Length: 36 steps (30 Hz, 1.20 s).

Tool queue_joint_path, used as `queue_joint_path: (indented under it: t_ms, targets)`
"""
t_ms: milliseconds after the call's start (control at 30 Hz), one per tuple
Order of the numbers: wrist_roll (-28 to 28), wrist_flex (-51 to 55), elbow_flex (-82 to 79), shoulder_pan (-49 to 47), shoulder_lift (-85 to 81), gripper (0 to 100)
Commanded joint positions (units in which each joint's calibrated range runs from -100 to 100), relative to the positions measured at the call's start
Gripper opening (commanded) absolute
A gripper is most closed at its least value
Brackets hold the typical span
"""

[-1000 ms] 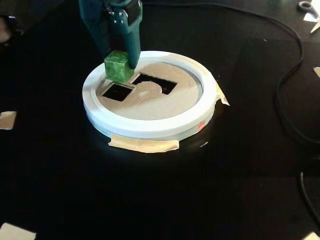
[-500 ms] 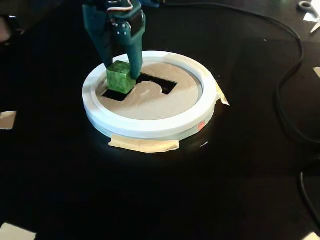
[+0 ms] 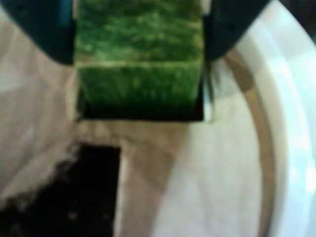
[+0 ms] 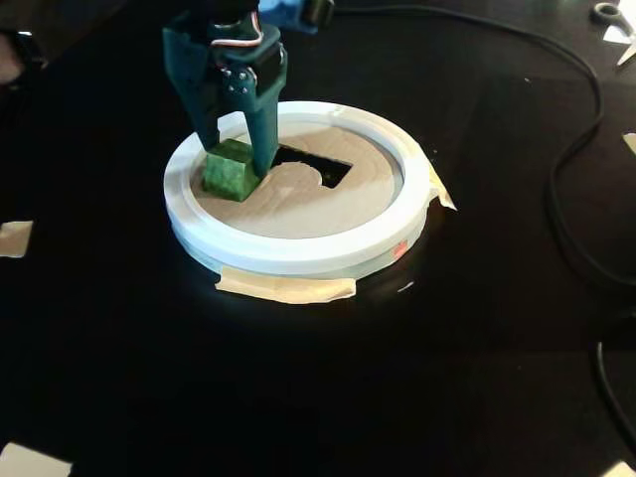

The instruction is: Pick up the square block and drop it in corresponding square shaped hole

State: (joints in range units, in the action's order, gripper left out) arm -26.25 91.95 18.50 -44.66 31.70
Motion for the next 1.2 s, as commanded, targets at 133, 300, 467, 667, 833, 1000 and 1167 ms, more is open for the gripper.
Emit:
queue_joint_path:
  t_ms: [133,300,467,667,833,1000,1167]
  targets:
    - [-0.1,1.0,0.0,0.7,-8.0,68]
    - [0.0,1.2,-0.2,0.7,-11.9,68]
    - [0.1,4.6,-0.2,0.8,-14.0,68]
    - [0.2,6.0,-0.2,1.8,-12.9,68]
    - [0.1,2.8,-0.3,2.0,-11.4,68]
    - [0.1,-0.7,-0.4,1.0,-9.4,69]
    - [0.1,-4.8,-5.3,2.3,-9.4,68]
